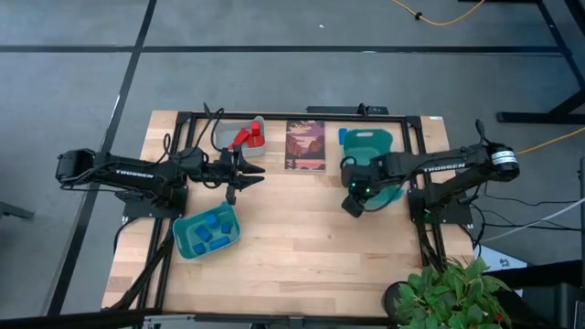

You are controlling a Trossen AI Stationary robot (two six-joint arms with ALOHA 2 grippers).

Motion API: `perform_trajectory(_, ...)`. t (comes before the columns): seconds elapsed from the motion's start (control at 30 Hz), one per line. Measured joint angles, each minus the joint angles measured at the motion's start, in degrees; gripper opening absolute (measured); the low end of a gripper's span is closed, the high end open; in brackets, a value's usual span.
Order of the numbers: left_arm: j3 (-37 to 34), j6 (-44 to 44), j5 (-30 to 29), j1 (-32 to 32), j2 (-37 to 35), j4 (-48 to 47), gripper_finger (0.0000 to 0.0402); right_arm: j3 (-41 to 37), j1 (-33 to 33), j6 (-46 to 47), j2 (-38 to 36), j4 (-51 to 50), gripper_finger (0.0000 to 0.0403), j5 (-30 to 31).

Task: Sort & place blocks by color
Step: Move the right green bin to the bottom, then put the blue block into the left green bin

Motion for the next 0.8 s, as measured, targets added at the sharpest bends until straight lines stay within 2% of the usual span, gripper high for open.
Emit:
perform_trajectory(0.13, 0.0, 0.0, 0.01, 0.0, 0.01, 0.0, 0.0111, 0.03, 3.18, 0.04, 0.0, 7.94, 0.0, -1.35)
perform_trajectory(0.27, 0.0, 0.0, -0.01, 0.0, 0.01, 0.0, 0.0111, 0.96, 4.58, -0.76, 0.0, 10.77, 0.0, -1.36)
perform_trajectory(0.43, 0.0, 0.1, -0.01, 0.0, 0.0, 0.04, 0.0111, 7.99, 2.09, -6.56, 0.0, 9.75, 0.0, 7.05)
perform_trajectory(0.57, 0.0, 0.13, -0.01, -0.01, 0.01, 0.06, 0.0111, 14.51, -5.63, -12.72, 0.56, 8.83, 0.0, 16.84)
perform_trajectory(0.8, 0.0, 0.15, -0.01, -0.02, 0.0, 0.06, 0.0111, 20.22, -28.03, -20.04, 9.16, 9.27, 0.0, 17.08)
